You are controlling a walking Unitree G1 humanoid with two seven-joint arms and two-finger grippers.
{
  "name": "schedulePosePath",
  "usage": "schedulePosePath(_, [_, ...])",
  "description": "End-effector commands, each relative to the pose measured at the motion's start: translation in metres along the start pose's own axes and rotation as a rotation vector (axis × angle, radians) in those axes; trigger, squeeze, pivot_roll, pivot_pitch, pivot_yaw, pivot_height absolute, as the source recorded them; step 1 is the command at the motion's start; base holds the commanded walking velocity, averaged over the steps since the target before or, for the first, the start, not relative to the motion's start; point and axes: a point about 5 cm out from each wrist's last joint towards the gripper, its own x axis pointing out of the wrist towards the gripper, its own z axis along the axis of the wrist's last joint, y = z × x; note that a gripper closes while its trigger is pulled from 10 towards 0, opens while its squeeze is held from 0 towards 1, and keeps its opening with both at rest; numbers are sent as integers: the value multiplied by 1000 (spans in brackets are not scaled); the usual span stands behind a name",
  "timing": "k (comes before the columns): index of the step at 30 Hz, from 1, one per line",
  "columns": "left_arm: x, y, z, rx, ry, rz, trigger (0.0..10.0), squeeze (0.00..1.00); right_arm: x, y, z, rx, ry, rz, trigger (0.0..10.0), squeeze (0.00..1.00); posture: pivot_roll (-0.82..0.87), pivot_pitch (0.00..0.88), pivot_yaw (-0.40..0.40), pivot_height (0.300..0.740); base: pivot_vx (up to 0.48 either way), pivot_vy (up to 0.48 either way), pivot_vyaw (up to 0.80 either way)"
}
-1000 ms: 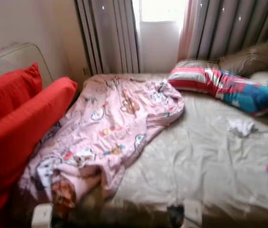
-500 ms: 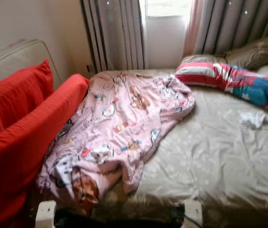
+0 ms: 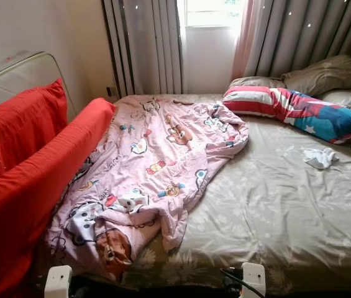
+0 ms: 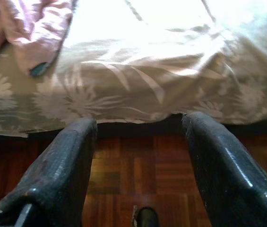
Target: Clean up the room
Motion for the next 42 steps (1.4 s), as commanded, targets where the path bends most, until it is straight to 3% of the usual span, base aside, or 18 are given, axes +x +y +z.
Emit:
schedulePosePath(1, [-2, 4, -6, 17, 18, 14, 10000, 0, 0, 2, 0, 3, -2, 8, 10000, 0, -57, 18, 51, 740, 0, 0, 794])
schedulePosePath(14, [-2, 7, -6, 24, 21, 14, 10000, 0, 0, 3, -2, 10, -4, 7, 10000, 0, -63, 3, 55, 740, 245, 0, 173])
schedulePosePath(28, [-2, 4, -7, 31, 29, 9, 10000, 0, -1, 5, -2, -8, -7, 39, 10000, 0, -66, 0, 56, 740, 250, 0, 536])
schedulePosePath(30, [-2, 3, -6, 29, 25, 8, 10000, 0, 7, 19, 13, -18, -37, 54, 10000, 0, -66, 0, 56, 740, 247, 0, 556])
schedulePosePath(32, [-2, 3, -5, 27, 20, 9, 10000, 0, 7, 21, 15, -20, -39, 55, 10000, 0, -67, 0, 56, 740, 247, 0, 631])
schedulePosePath(42, [0, -2, -1, 30, 4, 3, 10000, 0, 6, 12, 10, -6, -2, 32, 10000, 0, -69, 0, 58, 740, 198, 0, 101])
